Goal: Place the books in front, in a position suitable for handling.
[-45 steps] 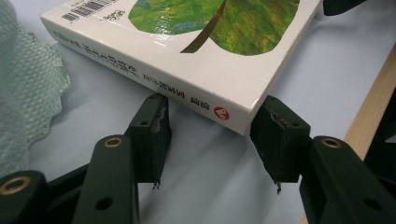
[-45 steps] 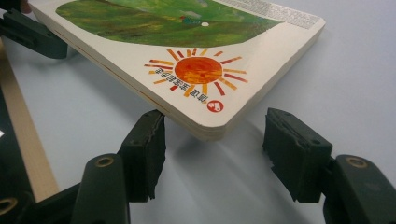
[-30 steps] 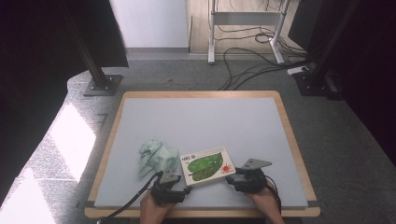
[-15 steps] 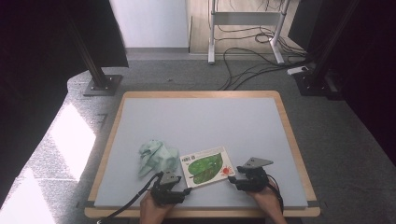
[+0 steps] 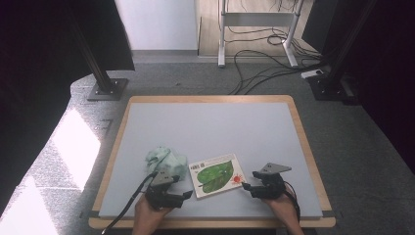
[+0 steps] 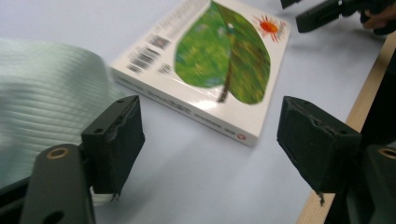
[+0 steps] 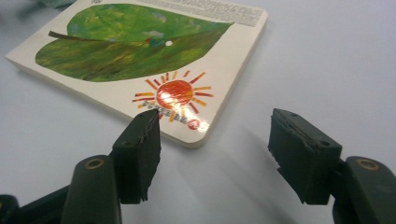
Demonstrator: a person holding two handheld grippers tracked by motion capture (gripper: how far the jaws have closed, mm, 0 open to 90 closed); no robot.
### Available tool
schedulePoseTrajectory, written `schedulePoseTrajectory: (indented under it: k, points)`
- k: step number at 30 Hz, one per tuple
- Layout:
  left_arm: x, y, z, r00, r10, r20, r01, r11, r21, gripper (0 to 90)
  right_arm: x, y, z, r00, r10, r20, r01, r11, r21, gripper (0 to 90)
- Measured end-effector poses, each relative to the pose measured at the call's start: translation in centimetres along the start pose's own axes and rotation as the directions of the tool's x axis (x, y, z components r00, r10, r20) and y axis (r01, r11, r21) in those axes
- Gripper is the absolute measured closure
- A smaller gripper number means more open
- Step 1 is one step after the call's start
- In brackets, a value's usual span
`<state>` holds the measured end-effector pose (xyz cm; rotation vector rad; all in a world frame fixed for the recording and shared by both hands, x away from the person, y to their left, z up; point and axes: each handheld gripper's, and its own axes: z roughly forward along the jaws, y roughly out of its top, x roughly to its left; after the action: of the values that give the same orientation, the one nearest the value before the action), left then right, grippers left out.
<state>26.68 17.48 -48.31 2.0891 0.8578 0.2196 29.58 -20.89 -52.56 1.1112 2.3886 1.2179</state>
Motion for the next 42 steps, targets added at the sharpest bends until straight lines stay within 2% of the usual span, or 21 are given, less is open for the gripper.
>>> schedulePoseTrajectory:
  k: [3, 6, 7, 8, 9, 14, 17, 20, 24, 25, 26, 27, 30, 32, 33, 34, 35, 36, 37, 39, 42]
  points:
    - [0.5, 0.6, -0.6, 0.9998, 0.014, -0.014, -0.014, 0.9999, -0.008, 19.9, -0.2, 0.1, -0.2, 1.0, -0.001, 0.004, 0.001, 1.0, -0.001, 31.2]
    - [2.0, 1.8, -1.3, 0.9991, 0.011, -0.042, -0.012, 0.9998, -0.013, 15.1, -0.6, 0.5, -0.5, 0.9996, -0.011, 0.024, 0.011, 1.0, -0.001, 28.7]
    - [2.0, 1.8, -1.3, 0.9991, 0.011, -0.042, -0.012, 0.9998, -0.013, 14.3, -0.8, 0.5, -0.5, 0.9994, -0.015, 0.03, 0.015, 1.0, 0.003, 28.4]
    - [2.9, 2.2, -1.2, 0.9983, 0.0, -0.058, 0.0, 1.0, -0.008, 13.8, -0.9, 0.6, -0.4, 0.9989, -0.022, 0.042, 0.022, 1.0, 0.006, 27.6]
    - [3.5, 2.4, -1.1, 0.9985, -0.009, -0.054, 0.009, 1.0, -0.003, 12.3, -1.0, 0.6, -0.4, 0.9983, -0.027, 0.051, 0.027, 1.0, 0.009, 26.7]
    - [6.1, 2.6, 0.0, 0.996, -0.035, -0.082, 0.039, 0.998, 0.05, 0.0, -2.0, 0.5, 0.0, 0.9934, -0.032, 0.11, 0.029, 0.999, 0.03, 22.3]
    - [7.2, 2.4, 1.2, 0.9938, -0.041, -0.104, 0.051, 0.9942, 0.095, 0.0, -2.6, 0.3, 0.1, 0.9911, -0.028, 0.13, 0.023, 0.999, 0.042, 18.4]
    - [8.0, 2.1, 2.2, 0.992, -0.034, -0.122, 0.048, 0.9923, 0.114, 0.0, -3.2, -0.1, 0.3, 0.9898, -0.028, 0.14, 0.019, 0.998, 0.066, 16.4]
    - [8.3, 1.9, 3.0, 0.988, -0.017, -0.153, 0.039, 0.9897, 0.138, 4.2, -3.4, -0.3, 0.2, 0.9915, -0.02, 0.129, 0.014, 0.999, 0.049, 16.4]
    - [8.3, 1.6, 3.2, 0.9815, -0.003, -0.191, 0.032, 0.9888, 0.146, 4.2, -3.4, -0.3, 0.2, 0.9915, -0.023, 0.128, 0.017, 0.999, 0.051, 15.9]
    - [8.4, 1.3, 3.4, 0.9779, -0.001, -0.209, 0.032, 0.9894, 0.142, 14.8, -3.3, -0.3, 0.3, 0.9907, -0.033, 0.132, 0.026, 0.998, 0.056, 15.1]
    - [8.5, 1.1, 3.5, 0.9776, -0.011, -0.21, 0.041, 0.9896, 0.138, 17.3, -3.3, -0.3, 0.3, 0.9908, -0.032, 0.131, 0.025, 0.998, 0.055, 15.1]
    - [9.0, 0.4, 3.7, 0.98, -0.036, -0.196, 0.063, 0.9893, 0.132, 35.5, -3.3, -0.4, 0.3, 0.9909, -0.033, 0.13, 0.027, 0.998, 0.053, 15.0]
    - [9.0, 0.1, 3.6, 0.9731, -0.026, -0.229, 0.055, 0.9913, 0.12, 46.8, -3.3, -0.4, 0.3, 0.9908, -0.034, 0.131, 0.028, 0.998, 0.052, 15.1]
    - [9.0, 0.1, 3.6, 0.9731, -0.026, -0.229, 0.055, 0.9913, 0.12, 54.0, -3.3, -0.4, 0.3, 0.9908, -0.034, 0.131, 0.028, 0.998, 0.052, 15.1]
    - [9.0, 0.0, 3.4, 0.9711, -0.025, -0.238, 0.054, 0.9916, 0.118, 54.0, -3.3, -0.4, 0.3, 0.9908, -0.034, 0.131, 0.028, 0.998, 0.052, 15.1]
    - [9.1, 0.1, 3.4, 0.9737, -0.032, -0.226, 0.059, 0.9917, 0.114, 59.8, -3.3, -0.4, 0.3, 0.9907, -0.035, 0.131, 0.029, 0.998, 0.051, 15.1]
    - [9.1, 0.1, 3.3, 0.9742, -0.028, -0.224, 0.054, 0.9922, 0.112, 70.9, -3.3, -0.4, 0.3, 0.9906, -0.035, 0.132, 0.029, 0.998, 0.051, 15.1]
    - [9.1, 0.1, 3.3, 0.9749, -0.026, -0.221, 0.051, 0.9924, 0.112, 76.0, -3.3, -0.4, 0.3, 0.9906, -0.036, 0.132, 0.029, 0.998, 0.05, 15.1]
    - [9.1, 0.2, 3.2, 0.9782, -0.027, -0.206, 0.049, 0.9937, 0.101, 83.6, -3.3, -0.4, 0.3, 0.9905, -0.036, 0.133, 0.029, 0.998, 0.049, 15.1]
    - [9.0, 0.7, 2.8, 0.9819, -0.036, -0.186, 0.05, 0.9962, 0.072, 86.2, -3.3, -0.4, 0.3, 0.9905, -0.036, 0.133, 0.029, 0.998, 0.049, 15.2]
